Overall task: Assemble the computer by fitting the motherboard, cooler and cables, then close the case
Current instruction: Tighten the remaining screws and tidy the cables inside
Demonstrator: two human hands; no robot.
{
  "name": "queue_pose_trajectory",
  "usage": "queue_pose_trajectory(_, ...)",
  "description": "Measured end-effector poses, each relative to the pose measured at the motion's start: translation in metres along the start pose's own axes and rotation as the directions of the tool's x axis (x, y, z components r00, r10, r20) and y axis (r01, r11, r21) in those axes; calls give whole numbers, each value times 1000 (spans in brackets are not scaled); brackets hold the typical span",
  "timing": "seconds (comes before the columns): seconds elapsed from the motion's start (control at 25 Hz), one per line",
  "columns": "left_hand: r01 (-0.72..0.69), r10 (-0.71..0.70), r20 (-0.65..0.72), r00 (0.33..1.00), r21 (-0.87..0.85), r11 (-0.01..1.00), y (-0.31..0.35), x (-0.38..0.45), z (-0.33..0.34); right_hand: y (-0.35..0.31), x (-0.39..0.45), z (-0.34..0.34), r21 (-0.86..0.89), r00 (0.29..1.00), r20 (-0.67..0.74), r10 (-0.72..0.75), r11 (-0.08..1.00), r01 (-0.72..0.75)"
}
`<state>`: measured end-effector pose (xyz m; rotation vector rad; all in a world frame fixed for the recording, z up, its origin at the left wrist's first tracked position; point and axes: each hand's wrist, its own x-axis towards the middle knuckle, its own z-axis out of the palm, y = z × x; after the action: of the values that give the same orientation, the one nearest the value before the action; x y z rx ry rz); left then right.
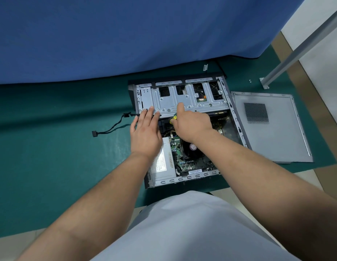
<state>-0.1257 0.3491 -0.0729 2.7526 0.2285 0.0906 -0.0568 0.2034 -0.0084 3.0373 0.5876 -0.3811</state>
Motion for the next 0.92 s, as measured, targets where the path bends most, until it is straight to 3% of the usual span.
queue_pose_trajectory(0.16,-2,2,-7,1000,-6,1000,1,0,0,-5,0,6,-12,992,-47,114,993,-115)
queue_pose_trajectory(0.32,-11,11,-13,1000,-3,1000,0,-1,1,5,0,3,73,995,93,32,997,-38)
queue_pose_trajectory(0.6,-14,14,-11,1000,-13,1000,-2,0,3,0,2,0,102,993,98,71,991,-81)
queue_pose_trajectory(0.76,-51,51,-5,999,36,998,-1,-1,4,32,-12,-5,310,987,77,143,937,-160)
queue_pose_trajectory(0.92,-166,166,10,986,163,973,6,-7,0,89,-43,-19,643,981,72,179,744,-183)
